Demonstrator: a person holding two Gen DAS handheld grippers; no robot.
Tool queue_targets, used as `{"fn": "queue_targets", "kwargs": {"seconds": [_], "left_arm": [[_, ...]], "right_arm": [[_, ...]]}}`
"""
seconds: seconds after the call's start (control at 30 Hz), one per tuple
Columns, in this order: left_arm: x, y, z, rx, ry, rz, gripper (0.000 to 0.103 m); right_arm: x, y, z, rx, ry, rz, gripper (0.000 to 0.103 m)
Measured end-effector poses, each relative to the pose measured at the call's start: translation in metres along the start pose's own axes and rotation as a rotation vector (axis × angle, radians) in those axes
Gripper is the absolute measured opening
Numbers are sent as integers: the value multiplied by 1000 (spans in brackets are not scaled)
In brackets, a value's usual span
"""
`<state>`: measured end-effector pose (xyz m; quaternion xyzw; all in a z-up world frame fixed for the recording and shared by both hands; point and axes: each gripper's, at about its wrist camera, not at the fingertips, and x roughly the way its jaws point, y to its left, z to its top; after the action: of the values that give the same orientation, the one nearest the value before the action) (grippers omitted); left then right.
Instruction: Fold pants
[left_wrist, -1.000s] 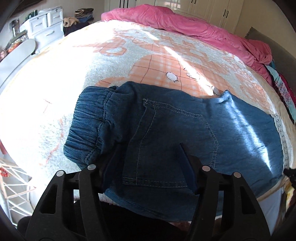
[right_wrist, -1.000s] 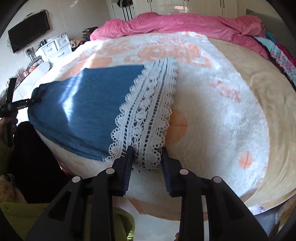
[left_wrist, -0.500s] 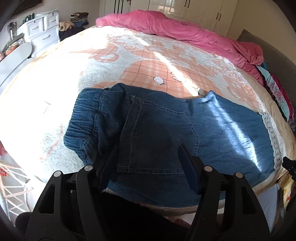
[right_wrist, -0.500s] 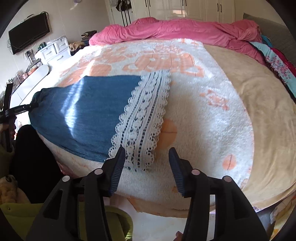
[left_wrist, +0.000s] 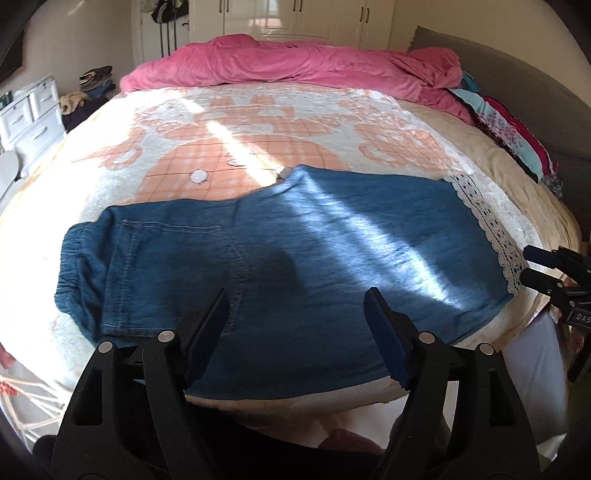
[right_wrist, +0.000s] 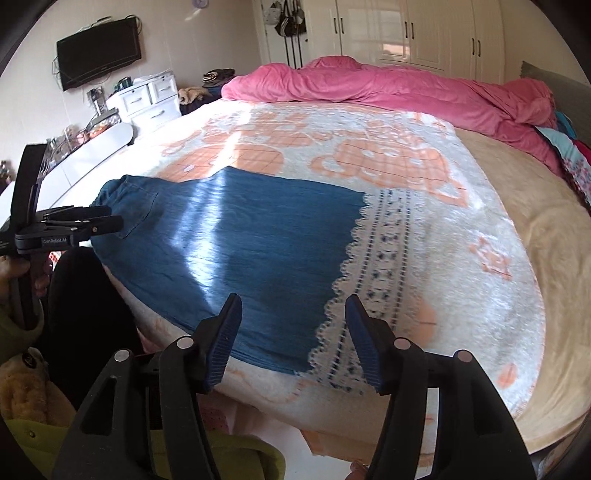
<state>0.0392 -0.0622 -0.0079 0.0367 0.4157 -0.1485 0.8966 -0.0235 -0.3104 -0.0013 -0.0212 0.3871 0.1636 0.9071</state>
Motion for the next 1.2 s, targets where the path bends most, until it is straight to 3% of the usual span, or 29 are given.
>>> {"fn": "queue_targets", "kwargs": {"seconds": [0.13, 0.4, 0.5, 0.57, 0.7, 1.07, 1.13, 1.2], "left_arm": [[19, -29, 3, 65, 26, -14, 69], [50, -56, 26, 95, 33, -102, 73], [76, -59, 24, 106, 77, -43, 73], [84, -53, 17, 108, 87, -19, 77], [78, -46, 4, 120, 42, 1, 84], [35, -36, -1, 83, -25, -1, 84], [27, -37, 1, 84, -42, 0, 86], [21, -41, 3, 87, -55, -6, 86]], "right_arm": [[17, 15, 4, -23, 15, 18, 57], [39, 24, 7, -41, 46, -12, 57], [49, 12, -2, -5, 108, -61, 57], [48, 5, -10, 21, 105, -40, 57], [44, 3, -16, 30, 90, -21, 57], [8, -7, -13, 71, 21, -17, 63], [1, -13, -14, 89, 5, -33, 72], [-5, -18, -15, 102, -9, -38, 73]]}}
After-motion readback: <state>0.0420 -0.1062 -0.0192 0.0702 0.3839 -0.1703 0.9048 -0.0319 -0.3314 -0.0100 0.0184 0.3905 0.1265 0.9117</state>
